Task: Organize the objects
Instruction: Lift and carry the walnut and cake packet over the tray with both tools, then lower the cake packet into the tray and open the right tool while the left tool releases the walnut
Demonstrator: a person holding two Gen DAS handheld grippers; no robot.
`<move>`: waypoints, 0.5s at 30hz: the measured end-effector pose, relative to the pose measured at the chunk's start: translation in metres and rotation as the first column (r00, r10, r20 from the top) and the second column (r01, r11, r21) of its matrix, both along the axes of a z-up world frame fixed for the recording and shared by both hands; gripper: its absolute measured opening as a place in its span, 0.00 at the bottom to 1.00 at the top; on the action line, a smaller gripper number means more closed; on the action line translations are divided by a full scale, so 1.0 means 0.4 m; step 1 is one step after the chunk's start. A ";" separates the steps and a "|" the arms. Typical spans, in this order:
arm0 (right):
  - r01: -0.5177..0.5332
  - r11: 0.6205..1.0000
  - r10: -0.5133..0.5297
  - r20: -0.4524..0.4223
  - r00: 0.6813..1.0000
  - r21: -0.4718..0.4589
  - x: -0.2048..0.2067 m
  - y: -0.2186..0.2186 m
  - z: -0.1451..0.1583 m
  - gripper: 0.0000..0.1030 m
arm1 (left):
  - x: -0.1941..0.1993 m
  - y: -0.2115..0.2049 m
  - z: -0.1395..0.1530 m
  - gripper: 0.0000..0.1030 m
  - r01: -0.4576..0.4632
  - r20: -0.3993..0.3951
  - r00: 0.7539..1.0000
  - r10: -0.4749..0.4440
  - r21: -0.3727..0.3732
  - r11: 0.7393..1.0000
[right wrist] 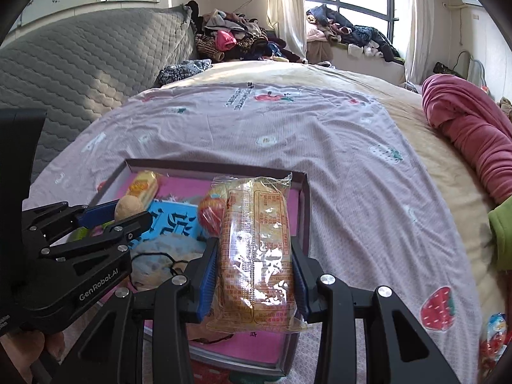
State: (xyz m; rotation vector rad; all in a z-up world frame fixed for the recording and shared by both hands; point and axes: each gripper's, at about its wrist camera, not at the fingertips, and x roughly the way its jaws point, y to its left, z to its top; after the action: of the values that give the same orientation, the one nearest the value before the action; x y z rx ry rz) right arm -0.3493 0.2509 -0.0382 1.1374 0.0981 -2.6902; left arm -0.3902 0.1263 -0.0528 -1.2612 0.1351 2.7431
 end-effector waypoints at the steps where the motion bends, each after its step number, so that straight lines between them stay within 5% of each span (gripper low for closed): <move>1: 0.001 1.000 -0.001 0.005 1.000 0.005 -0.003 -0.001 -0.008 0.40 | -0.003 0.001 -0.008 0.33 0.001 0.005 1.000 -0.001 -0.003 1.000; 15: 0.004 0.999 -0.008 0.079 0.997 0.050 -0.040 -0.008 -0.085 0.40 | -0.032 0.013 -0.083 0.33 0.003 0.065 0.998 0.000 -0.037 0.999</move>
State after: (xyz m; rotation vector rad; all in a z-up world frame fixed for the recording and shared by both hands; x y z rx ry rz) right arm -0.3652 0.2477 -0.0723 1.2587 0.1506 -2.6578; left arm -0.4029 0.1313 -0.0859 -1.3576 0.1821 2.7066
